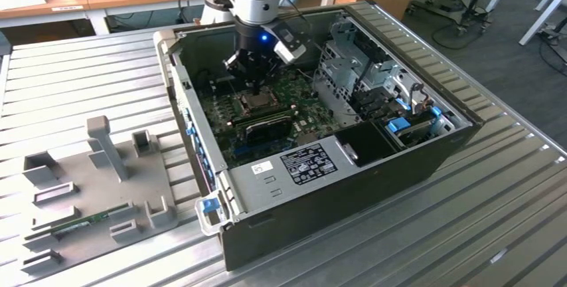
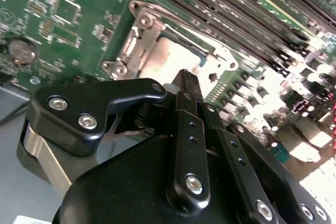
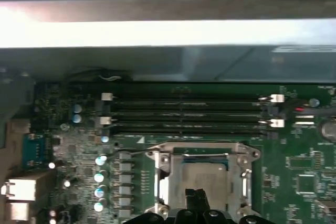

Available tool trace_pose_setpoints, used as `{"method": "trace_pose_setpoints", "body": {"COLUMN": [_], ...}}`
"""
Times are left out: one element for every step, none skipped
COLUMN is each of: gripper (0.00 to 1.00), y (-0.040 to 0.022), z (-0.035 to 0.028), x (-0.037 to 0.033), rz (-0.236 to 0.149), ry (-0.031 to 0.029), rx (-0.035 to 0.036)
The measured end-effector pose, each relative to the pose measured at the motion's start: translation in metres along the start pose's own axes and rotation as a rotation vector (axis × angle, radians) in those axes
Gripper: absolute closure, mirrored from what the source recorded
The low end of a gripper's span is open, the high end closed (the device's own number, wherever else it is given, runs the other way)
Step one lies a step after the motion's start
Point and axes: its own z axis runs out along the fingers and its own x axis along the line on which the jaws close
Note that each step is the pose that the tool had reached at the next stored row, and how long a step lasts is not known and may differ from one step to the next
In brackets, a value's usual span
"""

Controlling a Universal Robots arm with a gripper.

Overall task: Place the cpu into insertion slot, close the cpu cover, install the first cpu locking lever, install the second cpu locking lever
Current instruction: 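Close the cpu cover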

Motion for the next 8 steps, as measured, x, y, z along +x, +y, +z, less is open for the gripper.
{"method": "trace_pose_setpoints", "body": {"gripper": [0.90,0.90,0.90,0.90,0.90,0.90,0.90,0.90], "y": [0.0000,0.0001,0.0000,0.0000,-0.0003,-0.0006,-0.0007,-0.0008], "z": [0.0001,0.0003,0.0006,0.0010,0.0014,0.0018,0.0023,0.0027], "x": [0.0023,0.0045,0.0061,0.0072,0.0083,0.0093,0.0104,0.0117], "rz": [0.000,0.000,0.000,0.000,0.000,0.000,0.000,0.000], "ry": [0.0000,-0.0001,-0.0002,-0.0002,0.0000,0.0000,-0.0001,-0.0001], "rx": [0.0000,-0.0001,-0.0002,-0.0003,0.0000,-0.0001,-0.0001,-0.0001]}}
